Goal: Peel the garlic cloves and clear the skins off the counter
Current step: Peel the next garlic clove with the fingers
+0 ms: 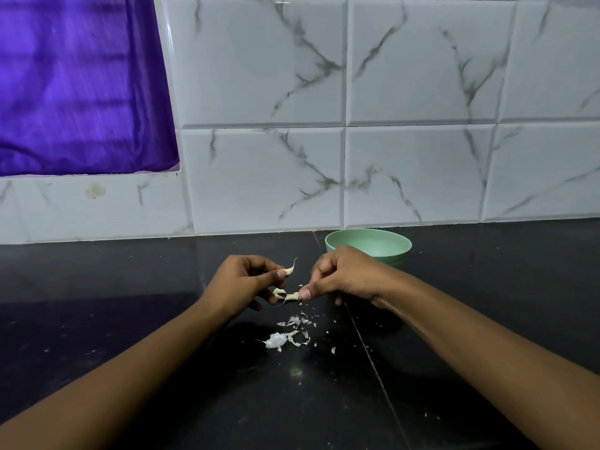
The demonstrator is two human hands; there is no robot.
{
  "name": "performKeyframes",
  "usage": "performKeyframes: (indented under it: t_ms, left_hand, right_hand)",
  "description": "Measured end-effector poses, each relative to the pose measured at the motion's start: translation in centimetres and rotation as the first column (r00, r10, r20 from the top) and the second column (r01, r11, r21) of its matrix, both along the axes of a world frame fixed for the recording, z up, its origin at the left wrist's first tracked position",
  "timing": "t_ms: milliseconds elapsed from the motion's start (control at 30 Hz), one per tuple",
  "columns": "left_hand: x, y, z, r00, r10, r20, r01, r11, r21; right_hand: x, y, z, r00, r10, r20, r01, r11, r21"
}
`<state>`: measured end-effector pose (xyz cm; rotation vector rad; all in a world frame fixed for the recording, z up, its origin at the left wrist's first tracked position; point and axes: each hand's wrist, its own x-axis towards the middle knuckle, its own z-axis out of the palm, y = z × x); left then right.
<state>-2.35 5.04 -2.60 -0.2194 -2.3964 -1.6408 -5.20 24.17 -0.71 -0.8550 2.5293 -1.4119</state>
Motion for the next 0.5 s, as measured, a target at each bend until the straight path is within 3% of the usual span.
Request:
performKeyframes:
  t_ms: [167, 300, 500]
  left_hand:
    - [0.1, 0.0, 0.0, 0.996, 0.018, -0.082, -0.027, 0.993, -0.115]
    - [0.2, 0.1, 0.1, 0.990, 0.018, -0.138, -0.040, 0.987, -0.158]
    - [0.4, 0.3, 0.2, 0.977, -0.008, -0.212, -0.039, 0.976, -0.215]
  right_hand:
    - [-0.1, 0.1, 0.5, 0.996, 0.006, -0.086, -0.009, 0.999, -0.037]
    - [-0.2, -0.2, 0.3, 0.990, -0.084, -0.109, 0.069, 0.989, -0.130]
    - [-0.4, -0.9, -0.7, 1.000, -0.003, 0.016, 0.006, 0.987, -0.161]
